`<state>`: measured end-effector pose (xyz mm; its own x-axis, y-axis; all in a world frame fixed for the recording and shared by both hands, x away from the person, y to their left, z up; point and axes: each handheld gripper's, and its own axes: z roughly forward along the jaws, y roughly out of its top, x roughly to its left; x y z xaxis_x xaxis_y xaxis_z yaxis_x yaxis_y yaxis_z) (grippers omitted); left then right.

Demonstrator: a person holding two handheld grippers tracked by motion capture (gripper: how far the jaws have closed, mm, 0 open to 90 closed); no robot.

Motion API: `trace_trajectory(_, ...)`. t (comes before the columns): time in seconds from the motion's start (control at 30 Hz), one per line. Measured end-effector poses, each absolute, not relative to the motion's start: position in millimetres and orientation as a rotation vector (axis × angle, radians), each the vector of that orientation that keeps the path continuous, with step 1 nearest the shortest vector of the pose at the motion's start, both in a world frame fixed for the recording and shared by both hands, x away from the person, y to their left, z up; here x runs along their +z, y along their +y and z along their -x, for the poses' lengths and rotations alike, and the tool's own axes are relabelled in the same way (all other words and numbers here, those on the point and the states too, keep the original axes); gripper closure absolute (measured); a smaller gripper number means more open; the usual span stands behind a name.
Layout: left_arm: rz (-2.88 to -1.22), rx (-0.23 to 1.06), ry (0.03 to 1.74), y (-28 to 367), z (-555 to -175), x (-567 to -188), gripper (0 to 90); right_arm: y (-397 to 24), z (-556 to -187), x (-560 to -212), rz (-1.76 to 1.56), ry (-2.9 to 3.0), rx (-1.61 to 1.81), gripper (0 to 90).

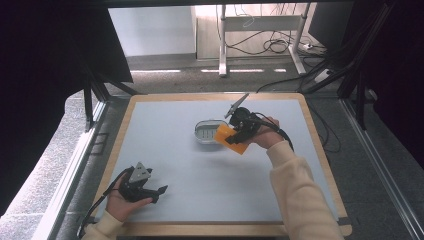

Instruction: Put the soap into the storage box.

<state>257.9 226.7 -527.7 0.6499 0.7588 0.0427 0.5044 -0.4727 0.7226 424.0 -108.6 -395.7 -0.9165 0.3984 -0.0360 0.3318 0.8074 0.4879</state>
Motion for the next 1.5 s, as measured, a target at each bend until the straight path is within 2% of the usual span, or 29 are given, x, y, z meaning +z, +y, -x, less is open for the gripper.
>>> trace_trajectory(1.5,-2.17,0.479,0.972,227,-257,-526,16.9,-80,-475,-391,-0.568,2.855,0.721,61.8)
